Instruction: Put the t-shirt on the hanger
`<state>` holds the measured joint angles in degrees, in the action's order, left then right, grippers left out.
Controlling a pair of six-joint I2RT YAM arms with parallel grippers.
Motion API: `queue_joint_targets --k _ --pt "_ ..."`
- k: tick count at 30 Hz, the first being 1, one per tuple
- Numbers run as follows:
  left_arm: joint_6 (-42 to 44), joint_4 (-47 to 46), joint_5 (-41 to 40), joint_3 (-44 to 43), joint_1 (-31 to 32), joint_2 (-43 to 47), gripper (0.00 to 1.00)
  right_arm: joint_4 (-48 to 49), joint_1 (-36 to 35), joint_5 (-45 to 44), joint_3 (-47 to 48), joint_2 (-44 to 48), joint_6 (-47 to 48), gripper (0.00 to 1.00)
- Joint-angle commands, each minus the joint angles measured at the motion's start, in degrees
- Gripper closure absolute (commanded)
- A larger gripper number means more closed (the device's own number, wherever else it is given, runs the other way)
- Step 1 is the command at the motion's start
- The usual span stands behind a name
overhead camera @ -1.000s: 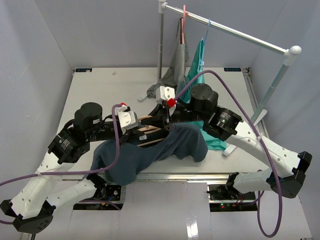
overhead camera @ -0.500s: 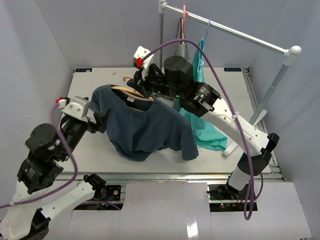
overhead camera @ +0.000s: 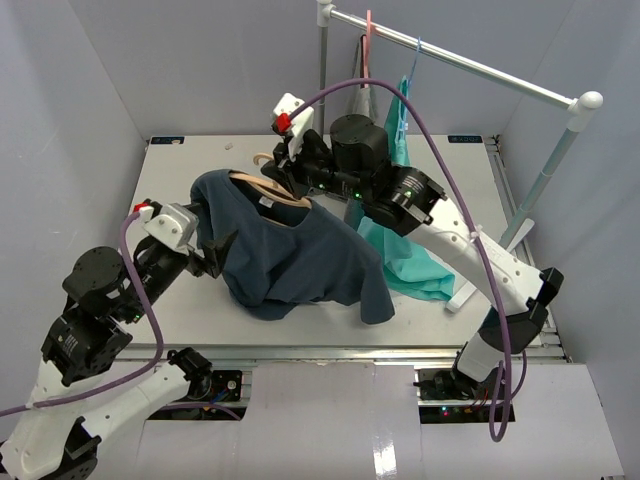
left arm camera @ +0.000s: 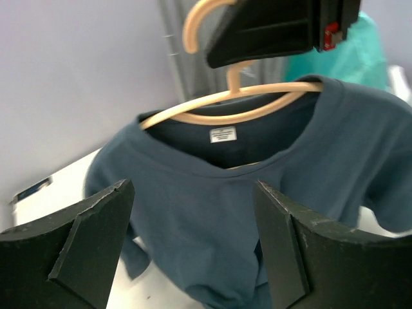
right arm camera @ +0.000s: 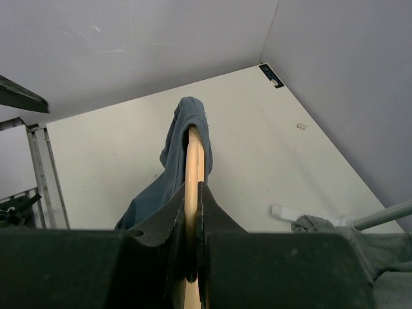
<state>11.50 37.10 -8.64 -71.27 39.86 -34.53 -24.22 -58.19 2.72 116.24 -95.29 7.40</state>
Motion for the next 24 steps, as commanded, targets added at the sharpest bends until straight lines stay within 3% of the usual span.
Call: queue_joint_targets --k 1,4,9,15,24 --pt "3.8 1.1 14.7 -3.0 0.1 -4.4 0.19 2.6 -0.1 7.6 -4.5 10.2 0.1 0.92" --pt "6.4 1.0 22.6 -4.8 0.1 -6.5 0.26 1.1 -0.1 15.0 -6.4 12.7 0.4 0.92" --pt "7.9 2.3 29.1 -9.4 0.1 -10.5 0.25 2.5 -0.1 21.0 -11.7 17.6 0.9 0.92" --pt "8.9 4.4 34.6 -11.4 0.1 -14.4 0.19 5.8 -0.1 24.4 -18.4 22.2 1.0 0.92" --pt "10.9 6.9 47.2 -7.5 0.1 -16.1 0.25 10.3 -0.1 23.4 -22.8 23.9 1.3 0.92"
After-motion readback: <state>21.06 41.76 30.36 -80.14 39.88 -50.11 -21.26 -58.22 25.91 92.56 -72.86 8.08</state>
